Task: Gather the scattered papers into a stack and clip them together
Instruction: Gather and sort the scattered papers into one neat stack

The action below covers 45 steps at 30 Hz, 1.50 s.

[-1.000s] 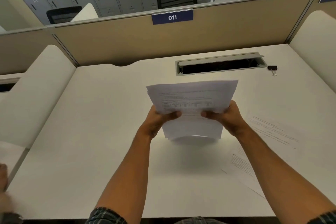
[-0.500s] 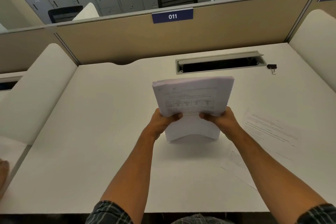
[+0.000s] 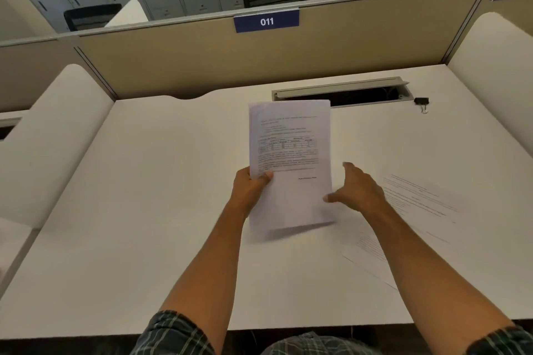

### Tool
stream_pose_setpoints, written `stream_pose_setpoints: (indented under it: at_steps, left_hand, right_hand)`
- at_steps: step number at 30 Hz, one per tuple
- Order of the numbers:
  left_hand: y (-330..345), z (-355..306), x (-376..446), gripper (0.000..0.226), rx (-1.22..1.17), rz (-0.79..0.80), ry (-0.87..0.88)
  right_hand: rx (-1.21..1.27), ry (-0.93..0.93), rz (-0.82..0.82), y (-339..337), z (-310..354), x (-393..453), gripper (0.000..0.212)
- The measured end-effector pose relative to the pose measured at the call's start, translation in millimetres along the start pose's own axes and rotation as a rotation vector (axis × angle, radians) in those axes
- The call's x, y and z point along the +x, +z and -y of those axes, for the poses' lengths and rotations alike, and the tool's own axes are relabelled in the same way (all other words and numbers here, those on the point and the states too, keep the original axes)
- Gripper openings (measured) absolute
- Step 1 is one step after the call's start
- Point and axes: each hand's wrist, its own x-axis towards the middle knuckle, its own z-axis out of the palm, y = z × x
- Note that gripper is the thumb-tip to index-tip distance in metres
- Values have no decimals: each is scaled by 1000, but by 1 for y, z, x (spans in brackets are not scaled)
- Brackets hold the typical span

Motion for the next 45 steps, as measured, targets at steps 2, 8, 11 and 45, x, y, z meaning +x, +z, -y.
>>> stream_pose_setpoints:
  at_steps: [2, 8, 11, 45]
  left_hand:
    - [-1, 4, 1, 19, 63, -21, 11]
    - [-4, 21, -3, 29, 86, -14, -38]
    - [-7, 27, -3, 32, 79, -9, -61]
    - [3, 38, -6, 32, -48, 137, -133]
  right_hand:
    - [-270, 232, 25, 1, -12, -2, 110]
    - [-267, 342, 158, 47, -45, 0, 145]
    - [-216, 290, 138, 46, -34, -2, 144]
    - [-248, -514, -192, 67, 79, -41, 50]
